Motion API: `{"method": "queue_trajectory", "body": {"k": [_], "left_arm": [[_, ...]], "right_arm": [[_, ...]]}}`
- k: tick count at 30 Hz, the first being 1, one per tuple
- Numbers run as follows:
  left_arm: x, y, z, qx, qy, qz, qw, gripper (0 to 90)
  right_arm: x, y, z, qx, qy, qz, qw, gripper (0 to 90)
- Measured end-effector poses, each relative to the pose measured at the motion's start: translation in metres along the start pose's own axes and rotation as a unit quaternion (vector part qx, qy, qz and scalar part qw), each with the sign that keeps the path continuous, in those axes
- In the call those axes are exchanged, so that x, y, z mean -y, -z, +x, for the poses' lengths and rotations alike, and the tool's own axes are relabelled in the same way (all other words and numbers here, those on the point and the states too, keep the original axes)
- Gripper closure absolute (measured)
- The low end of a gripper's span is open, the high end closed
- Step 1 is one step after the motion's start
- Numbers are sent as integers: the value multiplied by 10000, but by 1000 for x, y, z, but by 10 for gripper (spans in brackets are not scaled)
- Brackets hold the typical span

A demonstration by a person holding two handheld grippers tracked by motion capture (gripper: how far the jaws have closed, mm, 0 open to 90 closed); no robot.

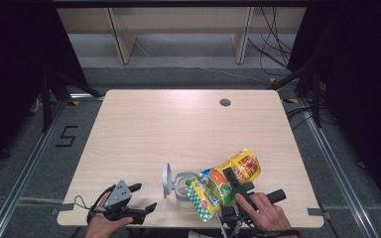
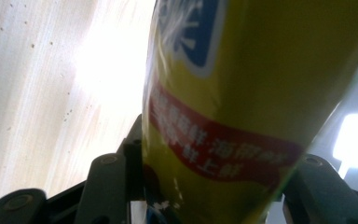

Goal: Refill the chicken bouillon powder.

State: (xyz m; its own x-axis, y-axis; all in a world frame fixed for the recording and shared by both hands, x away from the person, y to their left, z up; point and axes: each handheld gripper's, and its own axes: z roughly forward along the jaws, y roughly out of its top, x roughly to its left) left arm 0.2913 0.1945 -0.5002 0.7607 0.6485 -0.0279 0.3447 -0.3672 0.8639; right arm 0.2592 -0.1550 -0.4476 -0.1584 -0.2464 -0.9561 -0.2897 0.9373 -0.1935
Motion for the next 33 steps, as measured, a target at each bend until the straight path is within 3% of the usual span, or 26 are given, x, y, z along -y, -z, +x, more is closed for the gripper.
{"method": "queue_trajectory", "body": {"k": [1,2,3,4,5,8,9,10,11,13,14,16,17,18,19,20,21,22,23,24,26,27,29,30,33], "left_arm": [[0,0,0,-3,-7,-3,10000,150],[0,0,0,-2,-4,-1,10000,150],[0,0,0,-1,-1,-1,10000,150],[0,-1,-2,38,138,-71,9999,150],[0,-1,-2,29,119,-57,9999,150],[1,-1,-2,47,118,-59,9999,150],[1,-2,-2,45,135,-67,9999,150],[0,-1,-2,34,110,-35,9999,150],[1,-2,-4,29,248,-32,9997,150],[1,-2,-4,41,266,-20,9996,150],[1,-2,-4,36,278,-34,9996,150],[1,-1,-3,35,175,-49,9998,150],[0,0,-1,-3,17,13,10000,150],[0,0,0,-5,-5,4,10000,150],[0,-1,-1,6,21,-18,10000,150],[1,-2,-3,48,197,-107,9997,150],[1,-2,-3,54,200,-108,9997,150],[0,0,-1,9,25,3,10000,150],[0,0,-1,2,4,4,10000,150],[0,0,-1,3,15,2,10000,150],[1,-1,-4,47,246,-50,9997,150],[1,-1,-4,44,256,-55,9996,150],[1,-1,-4,48,264,-61,9996,150],[0,-1,-2,52,131,-71,9999,150],[0,0,-2,51,133,-63,9999,150]], "right_arm": [[0,-1,-2,35,198,-51,9998,514],[-1,-1,-2,0,216,-14,9998,514],[0,0,2,-30,-42,44,10000,514],[0,-1,1,-2,50,24,10000,515],[0,-2,-2,-8,210,-36,9998,515],[0,-2,-1,8,226,59,9997,515],[0,-1,-6,5,595,184,9981,516],[-1,-1,-8,3,730,194,9971,516],[-1,-2,-9,19,806,161,9966,516],[-2,-3,-10,46,925,171,9956,516],[-2,-2,-9,47,788,220,9966,516],[-4,-4,-12,79,991,164,9949,516],[-6,-5,-14,91,1126,124,9935,516],[-6,-5,-14,81,1130,129,9935,517],[-7,-6,-15,91,1176,97,9930,517],[-7,-7,-18,105,1348,75,9908,519],[-7,-8,-18,112,1378,69,9904,521],[-7,-8,-19,128,1406,62,9900,522],[-7,-8,-20,130,1439,55,9895,522],[-7,-8,-19,126,1351,72,9907,523],[-8,-8,-22,134,1504,64,9885,533],[-7,-7,-19,117,1292,164,9914,535],[-7,-8,-22,140,1541,65,9879,536],[-6,-8,-21,133,1469,78,9890,537],[-7,-8,-23,147,1669,75,9858,542]]}}
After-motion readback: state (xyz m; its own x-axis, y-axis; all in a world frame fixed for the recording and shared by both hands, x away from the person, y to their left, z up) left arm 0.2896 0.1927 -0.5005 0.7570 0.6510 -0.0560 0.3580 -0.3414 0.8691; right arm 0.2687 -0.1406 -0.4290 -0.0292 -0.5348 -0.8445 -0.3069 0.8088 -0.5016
